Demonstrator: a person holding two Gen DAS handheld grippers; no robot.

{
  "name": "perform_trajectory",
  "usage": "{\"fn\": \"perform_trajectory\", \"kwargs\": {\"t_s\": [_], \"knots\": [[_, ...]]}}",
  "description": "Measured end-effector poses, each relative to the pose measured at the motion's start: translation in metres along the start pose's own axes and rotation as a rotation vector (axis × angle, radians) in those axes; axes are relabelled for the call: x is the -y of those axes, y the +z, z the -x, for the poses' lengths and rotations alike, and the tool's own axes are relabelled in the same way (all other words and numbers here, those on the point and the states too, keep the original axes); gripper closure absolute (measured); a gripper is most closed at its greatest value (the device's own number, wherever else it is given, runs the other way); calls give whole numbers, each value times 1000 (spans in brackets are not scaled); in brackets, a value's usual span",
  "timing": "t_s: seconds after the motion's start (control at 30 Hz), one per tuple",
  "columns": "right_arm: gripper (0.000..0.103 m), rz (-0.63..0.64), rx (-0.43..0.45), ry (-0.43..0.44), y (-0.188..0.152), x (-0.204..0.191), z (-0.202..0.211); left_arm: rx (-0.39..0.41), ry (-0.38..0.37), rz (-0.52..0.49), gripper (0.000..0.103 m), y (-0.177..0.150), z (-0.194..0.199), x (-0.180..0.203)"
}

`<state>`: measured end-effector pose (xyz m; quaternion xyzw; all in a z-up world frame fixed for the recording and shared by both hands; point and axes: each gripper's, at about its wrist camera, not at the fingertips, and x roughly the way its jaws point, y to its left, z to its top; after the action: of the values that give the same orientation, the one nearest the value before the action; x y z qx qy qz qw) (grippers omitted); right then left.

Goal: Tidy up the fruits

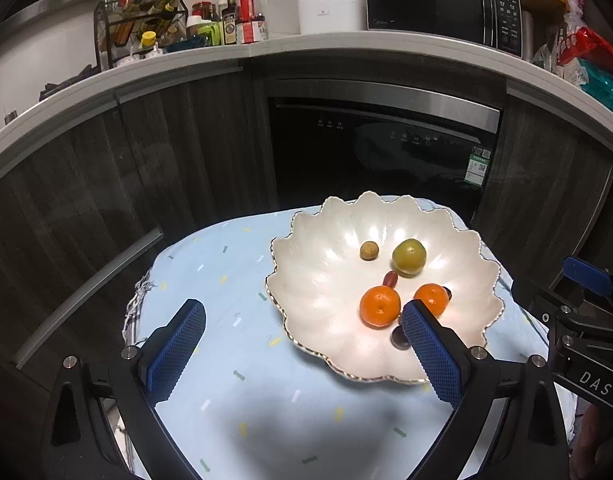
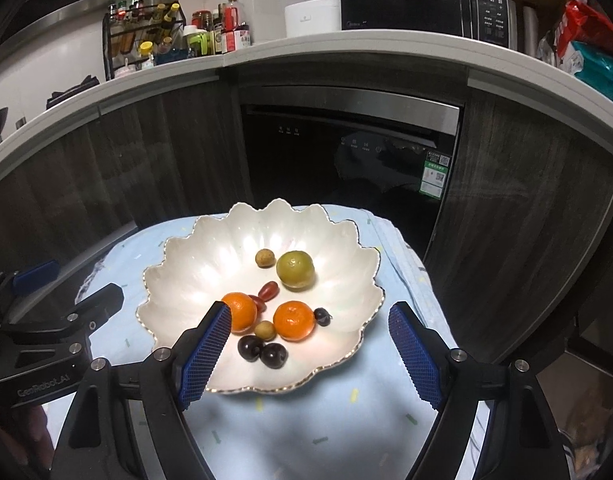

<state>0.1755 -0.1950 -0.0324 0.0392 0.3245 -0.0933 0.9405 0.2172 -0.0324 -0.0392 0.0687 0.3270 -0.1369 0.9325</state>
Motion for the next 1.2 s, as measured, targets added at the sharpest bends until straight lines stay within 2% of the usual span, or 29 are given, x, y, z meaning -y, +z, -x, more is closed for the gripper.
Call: {"fn": "perform_trajectory", "kwargs": {"t_s": [0.67, 1.2], "knots": [[21, 12, 55, 16, -11, 1, 56, 14, 7, 57, 0, -20, 62, 1], [21, 38, 34, 38, -41, 1, 91, -31, -3, 74, 0, -61, 96, 10]]}}
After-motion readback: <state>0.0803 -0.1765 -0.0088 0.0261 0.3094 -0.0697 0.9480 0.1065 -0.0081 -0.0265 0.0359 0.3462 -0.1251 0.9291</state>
